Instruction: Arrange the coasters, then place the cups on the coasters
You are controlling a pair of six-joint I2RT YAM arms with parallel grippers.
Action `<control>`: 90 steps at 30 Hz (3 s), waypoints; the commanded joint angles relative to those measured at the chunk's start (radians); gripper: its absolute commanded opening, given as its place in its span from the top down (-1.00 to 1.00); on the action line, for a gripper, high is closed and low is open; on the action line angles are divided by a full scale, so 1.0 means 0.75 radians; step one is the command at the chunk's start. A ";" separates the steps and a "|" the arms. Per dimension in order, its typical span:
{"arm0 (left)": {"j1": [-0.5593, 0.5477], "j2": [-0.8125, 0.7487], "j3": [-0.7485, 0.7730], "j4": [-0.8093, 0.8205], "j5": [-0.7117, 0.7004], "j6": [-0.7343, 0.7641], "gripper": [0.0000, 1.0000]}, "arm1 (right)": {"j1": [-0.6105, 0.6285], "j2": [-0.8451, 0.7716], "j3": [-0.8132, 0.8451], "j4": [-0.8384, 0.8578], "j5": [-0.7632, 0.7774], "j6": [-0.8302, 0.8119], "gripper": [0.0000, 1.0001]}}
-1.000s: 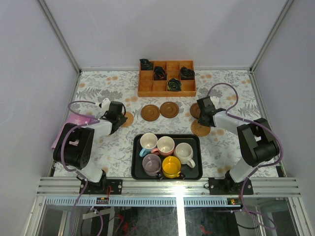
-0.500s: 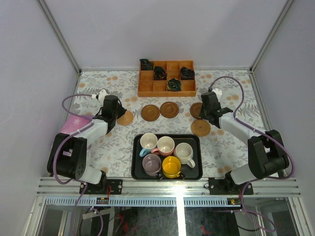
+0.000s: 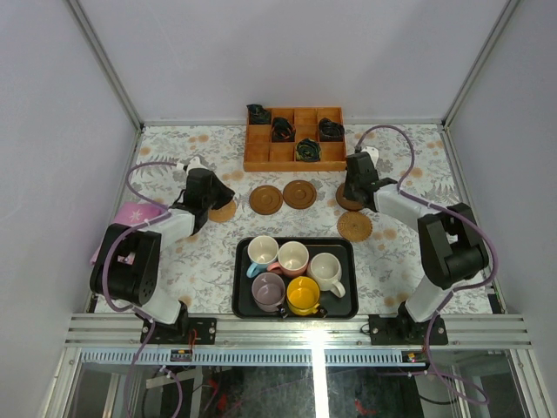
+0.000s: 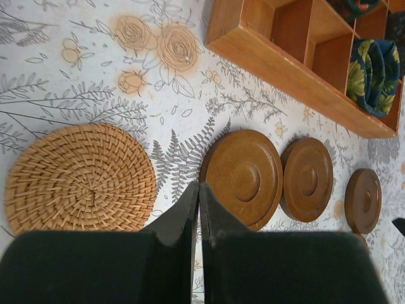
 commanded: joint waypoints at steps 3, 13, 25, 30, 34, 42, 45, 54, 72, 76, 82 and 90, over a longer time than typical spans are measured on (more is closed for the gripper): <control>0.000 0.029 -0.005 0.127 0.077 0.038 1.00 | -0.003 0.099 0.144 0.045 0.010 -0.058 1.00; 0.000 -0.006 -0.051 -0.006 -0.102 -0.030 1.00 | -0.054 0.287 0.284 -0.035 0.033 -0.067 1.00; 0.002 0.078 -0.038 -0.187 -0.267 -0.116 1.00 | -0.055 0.370 0.284 -0.031 -0.144 -0.077 1.00; 0.011 0.119 -0.018 -0.216 -0.306 -0.116 1.00 | -0.055 0.375 0.243 0.007 -0.319 -0.082 1.00; 0.026 0.155 0.009 -0.231 -0.308 -0.114 1.00 | -0.048 0.388 0.229 0.029 -0.444 -0.077 1.00; 0.036 0.181 0.022 -0.218 -0.285 -0.105 1.00 | 0.036 0.405 0.216 0.028 -0.531 -0.071 1.00; 0.037 0.185 0.027 -0.205 -0.272 -0.083 1.00 | 0.085 0.391 0.217 -0.004 -0.514 -0.065 1.00; 0.043 0.196 0.054 -0.189 -0.263 -0.073 1.00 | 0.160 0.287 0.150 -0.054 -0.461 -0.034 1.00; 0.059 0.165 0.074 -0.204 -0.292 -0.072 1.00 | 0.161 -0.133 0.103 -0.187 -0.169 -0.081 0.99; 0.063 0.147 0.059 -0.228 -0.280 -0.085 1.00 | 0.152 -0.193 0.035 -0.270 -0.043 -0.069 1.00; 0.064 0.109 0.073 -0.296 -0.297 -0.064 1.00 | 0.074 -0.255 -0.128 -0.293 0.020 0.002 1.00; 0.066 0.117 0.107 -0.296 -0.285 -0.041 1.00 | 0.036 -0.128 -0.161 -0.216 -0.069 0.008 1.00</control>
